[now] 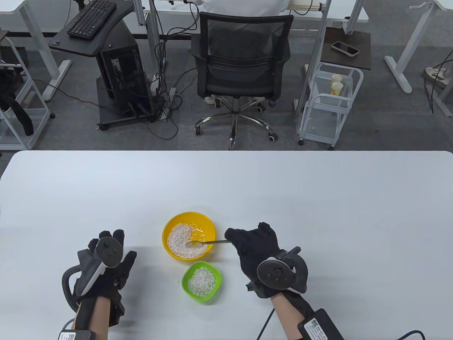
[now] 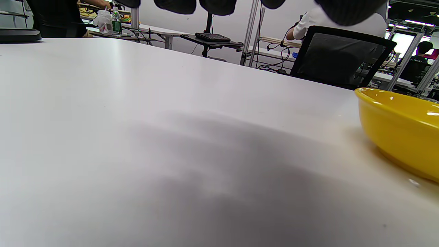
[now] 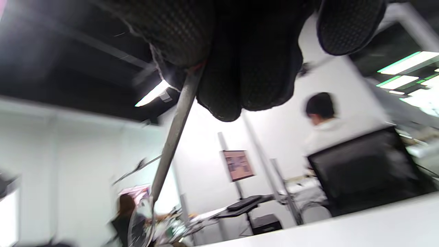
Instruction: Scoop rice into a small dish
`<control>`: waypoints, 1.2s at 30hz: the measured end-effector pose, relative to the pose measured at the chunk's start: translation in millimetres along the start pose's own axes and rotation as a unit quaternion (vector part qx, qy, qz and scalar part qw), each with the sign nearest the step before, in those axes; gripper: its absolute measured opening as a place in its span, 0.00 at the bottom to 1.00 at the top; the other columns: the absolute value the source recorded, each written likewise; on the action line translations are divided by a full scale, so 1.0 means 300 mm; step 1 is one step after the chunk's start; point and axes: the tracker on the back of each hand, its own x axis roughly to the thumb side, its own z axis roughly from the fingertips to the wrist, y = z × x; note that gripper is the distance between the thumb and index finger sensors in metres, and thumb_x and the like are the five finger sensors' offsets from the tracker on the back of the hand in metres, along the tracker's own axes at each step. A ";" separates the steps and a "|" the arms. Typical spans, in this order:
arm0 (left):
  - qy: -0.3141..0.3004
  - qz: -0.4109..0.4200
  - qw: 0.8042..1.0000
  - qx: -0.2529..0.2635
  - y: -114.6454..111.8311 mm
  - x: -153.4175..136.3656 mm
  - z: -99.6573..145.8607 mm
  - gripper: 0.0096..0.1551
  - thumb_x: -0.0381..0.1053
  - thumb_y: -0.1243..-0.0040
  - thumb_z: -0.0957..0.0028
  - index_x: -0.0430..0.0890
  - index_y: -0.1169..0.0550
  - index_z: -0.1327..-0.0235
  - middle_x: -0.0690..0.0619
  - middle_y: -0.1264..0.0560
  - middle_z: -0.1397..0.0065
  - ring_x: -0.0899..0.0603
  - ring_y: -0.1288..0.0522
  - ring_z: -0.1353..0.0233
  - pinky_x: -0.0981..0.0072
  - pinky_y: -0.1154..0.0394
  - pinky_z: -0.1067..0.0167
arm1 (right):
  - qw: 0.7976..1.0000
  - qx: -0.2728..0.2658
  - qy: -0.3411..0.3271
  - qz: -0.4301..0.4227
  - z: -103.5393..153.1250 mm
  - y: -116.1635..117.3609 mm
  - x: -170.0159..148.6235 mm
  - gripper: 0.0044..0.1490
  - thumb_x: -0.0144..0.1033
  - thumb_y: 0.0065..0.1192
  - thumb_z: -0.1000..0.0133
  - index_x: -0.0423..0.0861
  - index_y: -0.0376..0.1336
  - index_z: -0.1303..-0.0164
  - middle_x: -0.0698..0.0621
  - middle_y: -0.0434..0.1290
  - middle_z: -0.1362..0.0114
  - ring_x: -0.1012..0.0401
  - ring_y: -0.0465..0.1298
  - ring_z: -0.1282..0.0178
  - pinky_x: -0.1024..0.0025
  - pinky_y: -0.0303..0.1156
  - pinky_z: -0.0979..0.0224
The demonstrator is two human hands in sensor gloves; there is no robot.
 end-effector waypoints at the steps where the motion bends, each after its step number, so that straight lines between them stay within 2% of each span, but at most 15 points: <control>1: 0.000 -0.001 1.000 0.000 -0.001 0.001 0.000 0.43 0.70 0.52 0.48 0.66 0.50 0.20 0.55 0.51 0.08 0.40 0.50 0.10 0.38 0.48 0.18 | 0.999 0.000 0.049 -0.023 -0.002 0.025 -0.029 0.24 0.28 0.61 0.42 0.45 0.71 0.35 0.43 0.84 0.41 0.45 0.81 0.48 0.31 0.64 0.31; 3: 0.000 -0.004 1.000 -0.001 -0.002 0.003 0.001 0.43 0.70 0.52 0.48 0.66 0.50 0.19 0.55 0.51 0.08 0.40 0.50 0.10 0.38 0.48 0.18 | 0.976 0.028 0.193 -0.102 0.001 0.095 -0.103 0.24 0.26 0.61 0.42 0.42 0.71 0.34 0.40 0.84 0.42 0.44 0.81 0.49 0.32 0.64 0.32; 5: 0.002 -0.005 1.000 -0.001 -0.001 0.003 0.000 0.43 0.70 0.52 0.48 0.66 0.50 0.19 0.55 0.51 0.08 0.40 0.50 0.10 0.38 0.48 0.18 | 0.943 0.043 0.288 -0.163 0.015 0.149 -0.148 0.25 0.25 0.60 0.42 0.39 0.70 0.34 0.38 0.84 0.42 0.43 0.81 0.50 0.32 0.65 0.33; 7: 0.004 -0.003 1.000 0.000 -0.001 -0.001 -0.003 0.43 0.70 0.52 0.48 0.66 0.50 0.19 0.56 0.51 0.08 0.40 0.50 0.10 0.38 0.48 0.18 | 0.918 0.074 0.336 -0.197 0.029 0.193 -0.167 0.25 0.24 0.60 0.41 0.37 0.69 0.33 0.36 0.83 0.41 0.42 0.81 0.50 0.32 0.65 0.33; 9: 0.007 -0.004 1.000 -0.002 -0.002 -0.007 -0.009 0.43 0.70 0.52 0.48 0.66 0.50 0.20 0.56 0.51 0.08 0.40 0.50 0.10 0.38 0.48 0.18 | 0.917 0.089 0.333 -0.201 0.040 0.224 -0.171 0.26 0.25 0.60 0.41 0.37 0.69 0.32 0.36 0.83 0.41 0.42 0.81 0.50 0.32 0.65 0.33; 12: 0.010 -0.006 1.000 -0.003 -0.004 -0.009 -0.012 0.43 0.70 0.52 0.48 0.66 0.50 0.20 0.56 0.51 0.08 0.40 0.50 0.10 0.38 0.48 0.18 | 0.910 0.143 0.332 -0.201 0.044 0.250 -0.164 0.28 0.28 0.59 0.40 0.36 0.67 0.29 0.35 0.81 0.37 0.40 0.80 0.45 0.31 0.64 0.33; 15: 0.007 -0.004 1.000 -0.003 -0.006 -0.006 -0.011 0.43 0.70 0.52 0.48 0.66 0.50 0.20 0.56 0.51 0.08 0.40 0.50 0.10 0.38 0.48 0.18 | 0.905 0.199 0.327 -0.186 0.044 0.238 -0.146 0.36 0.37 0.58 0.37 0.33 0.59 0.21 0.26 0.72 0.28 0.32 0.73 0.37 0.27 0.59 0.32; 18: 0.006 -0.006 1.000 -0.003 -0.008 -0.003 -0.012 0.43 0.70 0.52 0.48 0.66 0.50 0.20 0.56 0.52 0.08 0.40 0.51 0.10 0.38 0.48 0.17 | 0.927 0.179 0.300 -0.134 0.028 0.172 -0.118 0.42 0.43 0.56 0.36 0.34 0.53 0.17 0.22 0.62 0.22 0.28 0.68 0.32 0.25 0.56 0.31; 21: 0.004 -0.002 1.000 0.003 -0.008 -0.003 -0.011 0.43 0.71 0.52 0.48 0.67 0.52 0.20 0.59 0.53 0.08 0.41 0.51 0.10 0.38 0.48 0.17 | 0.951 0.162 0.257 -0.063 0.003 0.056 -0.084 0.43 0.47 0.56 0.36 0.38 0.50 0.15 0.26 0.54 0.15 0.25 0.58 0.24 0.22 0.50 0.29; 26: 0.000 0.007 1.000 0.013 -0.013 -0.008 -0.014 0.45 0.71 0.53 0.48 0.67 0.57 0.22 0.60 0.55 0.09 0.41 0.51 0.10 0.38 0.48 0.18 | 0.961 0.095 0.256 0.046 0.005 -0.078 -0.125 0.46 0.50 0.57 0.37 0.45 0.45 0.13 0.37 0.47 0.10 0.29 0.48 0.16 0.20 0.43 0.27; 29: 0.006 0.004 1.000 0.012 -0.019 -0.017 -0.018 0.47 0.72 0.53 0.48 0.68 0.61 0.24 0.58 0.58 0.09 0.40 0.53 0.10 0.38 0.49 0.17 | 0.946 0.109 0.280 0.121 0.046 -0.096 -0.219 0.48 0.53 0.56 0.37 0.49 0.41 0.13 0.40 0.40 0.09 0.31 0.39 0.14 0.20 0.38 0.26; 31: 0.010 0.003 1.000 0.012 -0.023 -0.023 -0.021 0.48 0.72 0.54 0.48 0.69 0.64 0.26 0.57 0.61 0.09 0.40 0.55 0.10 0.37 0.50 0.17 | 0.938 0.134 0.287 0.141 0.078 -0.083 -0.291 0.50 0.55 0.54 0.37 0.50 0.37 0.13 0.39 0.34 0.09 0.31 0.33 0.14 0.20 0.33 0.26; 33: 0.014 -0.003 1.000 0.013 -0.030 -0.029 -0.027 0.48 0.73 0.54 0.48 0.69 0.66 0.28 0.58 0.63 0.10 0.40 0.56 0.10 0.37 0.51 0.17 | 0.931 0.133 0.300 0.159 0.111 -0.055 -0.364 0.50 0.56 0.54 0.37 0.52 0.35 0.15 0.40 0.30 0.11 0.34 0.28 0.15 0.22 0.29 0.27; 35: 0.021 -0.010 1.000 0.006 -0.041 -0.035 -0.038 0.48 0.73 0.54 0.48 0.69 0.66 0.28 0.59 0.63 0.10 0.40 0.58 0.10 0.38 0.51 0.17 | 0.891 0.237 0.342 0.182 0.110 -0.048 -0.395 0.52 0.59 0.50 0.36 0.53 0.28 0.16 0.39 0.23 0.13 0.34 0.22 0.18 0.23 0.25 0.29; 36: 0.024 -0.014 1.000 0.003 -0.045 -0.037 -0.040 0.48 0.73 0.54 0.48 0.69 0.66 0.28 0.59 0.64 0.11 0.40 0.58 0.10 0.38 0.51 0.17 | 0.887 0.246 0.341 0.191 0.112 -0.048 -0.395 0.52 0.60 0.48 0.36 0.54 0.27 0.17 0.40 0.21 0.13 0.35 0.21 0.18 0.24 0.24 0.28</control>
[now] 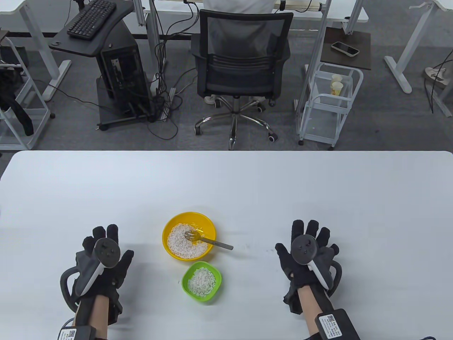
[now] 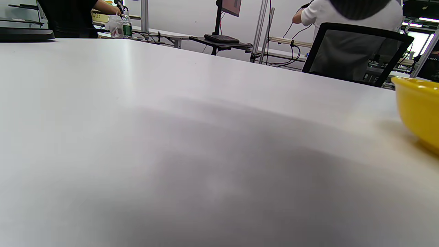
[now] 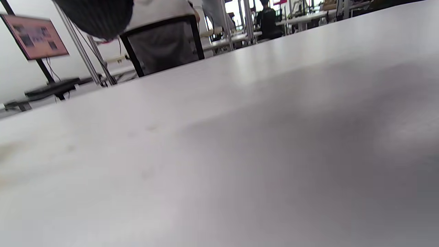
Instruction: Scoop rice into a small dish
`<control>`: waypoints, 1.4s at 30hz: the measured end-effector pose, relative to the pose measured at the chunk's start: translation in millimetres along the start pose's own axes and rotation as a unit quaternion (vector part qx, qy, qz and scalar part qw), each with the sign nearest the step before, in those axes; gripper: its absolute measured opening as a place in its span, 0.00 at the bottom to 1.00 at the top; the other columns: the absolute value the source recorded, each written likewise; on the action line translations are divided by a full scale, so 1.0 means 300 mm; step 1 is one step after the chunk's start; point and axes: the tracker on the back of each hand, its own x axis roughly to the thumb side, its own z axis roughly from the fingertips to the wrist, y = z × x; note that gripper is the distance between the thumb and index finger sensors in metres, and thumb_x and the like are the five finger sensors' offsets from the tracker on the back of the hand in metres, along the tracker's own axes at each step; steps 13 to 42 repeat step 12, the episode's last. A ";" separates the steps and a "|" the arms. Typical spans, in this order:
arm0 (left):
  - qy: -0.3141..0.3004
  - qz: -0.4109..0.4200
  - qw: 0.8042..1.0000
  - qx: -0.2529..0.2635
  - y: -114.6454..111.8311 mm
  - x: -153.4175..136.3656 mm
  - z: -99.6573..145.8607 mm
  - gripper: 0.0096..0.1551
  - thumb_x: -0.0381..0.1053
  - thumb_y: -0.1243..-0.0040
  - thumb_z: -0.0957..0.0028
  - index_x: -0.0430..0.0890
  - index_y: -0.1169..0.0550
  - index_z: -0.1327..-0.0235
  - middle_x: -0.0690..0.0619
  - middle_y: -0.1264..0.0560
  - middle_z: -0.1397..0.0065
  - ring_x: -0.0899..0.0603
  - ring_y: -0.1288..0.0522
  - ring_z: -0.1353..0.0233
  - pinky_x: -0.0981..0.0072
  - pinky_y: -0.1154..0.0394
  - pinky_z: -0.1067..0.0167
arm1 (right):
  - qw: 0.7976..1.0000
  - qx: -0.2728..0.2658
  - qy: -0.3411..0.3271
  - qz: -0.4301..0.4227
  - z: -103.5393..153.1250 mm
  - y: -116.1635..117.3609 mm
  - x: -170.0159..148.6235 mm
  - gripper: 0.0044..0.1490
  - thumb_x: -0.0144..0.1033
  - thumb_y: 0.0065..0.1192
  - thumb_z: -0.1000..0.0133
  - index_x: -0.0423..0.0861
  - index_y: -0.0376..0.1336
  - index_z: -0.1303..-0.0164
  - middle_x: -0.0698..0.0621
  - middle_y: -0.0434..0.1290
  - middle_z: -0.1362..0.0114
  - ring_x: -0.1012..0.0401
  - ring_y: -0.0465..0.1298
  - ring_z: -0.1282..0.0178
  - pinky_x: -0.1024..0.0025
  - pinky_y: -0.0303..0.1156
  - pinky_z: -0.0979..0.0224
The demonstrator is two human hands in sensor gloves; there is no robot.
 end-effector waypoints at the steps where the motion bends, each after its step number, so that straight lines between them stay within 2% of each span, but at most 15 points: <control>1: 0.003 -0.004 1.000 -0.002 -0.004 -0.002 -0.001 0.48 0.73 0.54 0.48 0.69 0.66 0.28 0.59 0.64 0.11 0.40 0.58 0.10 0.38 0.51 0.17 | 1.000 -0.021 -0.003 0.001 0.002 0.004 0.000 0.52 0.60 0.49 0.37 0.54 0.28 0.17 0.41 0.23 0.13 0.36 0.22 0.18 0.24 0.24 0.28; 2: 0.004 -0.005 1.000 -0.004 -0.006 -0.003 -0.001 0.48 0.73 0.54 0.48 0.69 0.66 0.28 0.59 0.64 0.11 0.40 0.58 0.11 0.38 0.51 0.17 | 0.999 -0.038 -0.009 -0.009 0.005 0.009 0.002 0.52 0.59 0.50 0.37 0.53 0.30 0.16 0.40 0.25 0.12 0.35 0.23 0.17 0.23 0.25 0.28; 5: 0.005 -0.004 1.000 -0.004 -0.007 -0.003 0.000 0.48 0.73 0.54 0.48 0.69 0.65 0.28 0.58 0.64 0.10 0.40 0.58 0.11 0.37 0.51 0.17 | 0.999 -0.009 -0.034 -0.021 0.018 0.027 0.018 0.52 0.59 0.50 0.37 0.52 0.30 0.16 0.38 0.25 0.12 0.34 0.24 0.18 0.23 0.26 0.29; 9: 0.007 0.000 1.000 -0.004 -0.009 -0.005 0.002 0.48 0.72 0.54 0.48 0.69 0.64 0.27 0.58 0.63 0.10 0.40 0.57 0.11 0.38 0.51 0.17 | 0.999 -0.008 -0.052 -0.003 0.036 0.032 0.040 0.52 0.59 0.49 0.37 0.50 0.31 0.15 0.37 0.26 0.13 0.32 0.26 0.18 0.22 0.28 0.30; 12: 0.013 -0.005 1.000 -0.012 -0.017 -0.008 -0.002 0.47 0.72 0.54 0.48 0.69 0.64 0.27 0.58 0.62 0.10 0.40 0.57 0.11 0.38 0.51 0.17 | 0.998 0.001 -0.063 -0.026 0.045 0.033 0.047 0.51 0.59 0.49 0.36 0.48 0.32 0.15 0.36 0.27 0.13 0.31 0.27 0.19 0.21 0.29 0.30; 42: 0.013 -0.005 1.000 -0.012 -0.017 -0.008 -0.002 0.47 0.72 0.54 0.48 0.69 0.64 0.27 0.58 0.62 0.10 0.40 0.57 0.11 0.38 0.51 0.17 | 0.998 0.001 -0.063 -0.026 0.045 0.033 0.047 0.51 0.59 0.49 0.36 0.48 0.32 0.15 0.36 0.27 0.13 0.31 0.27 0.19 0.21 0.29 0.30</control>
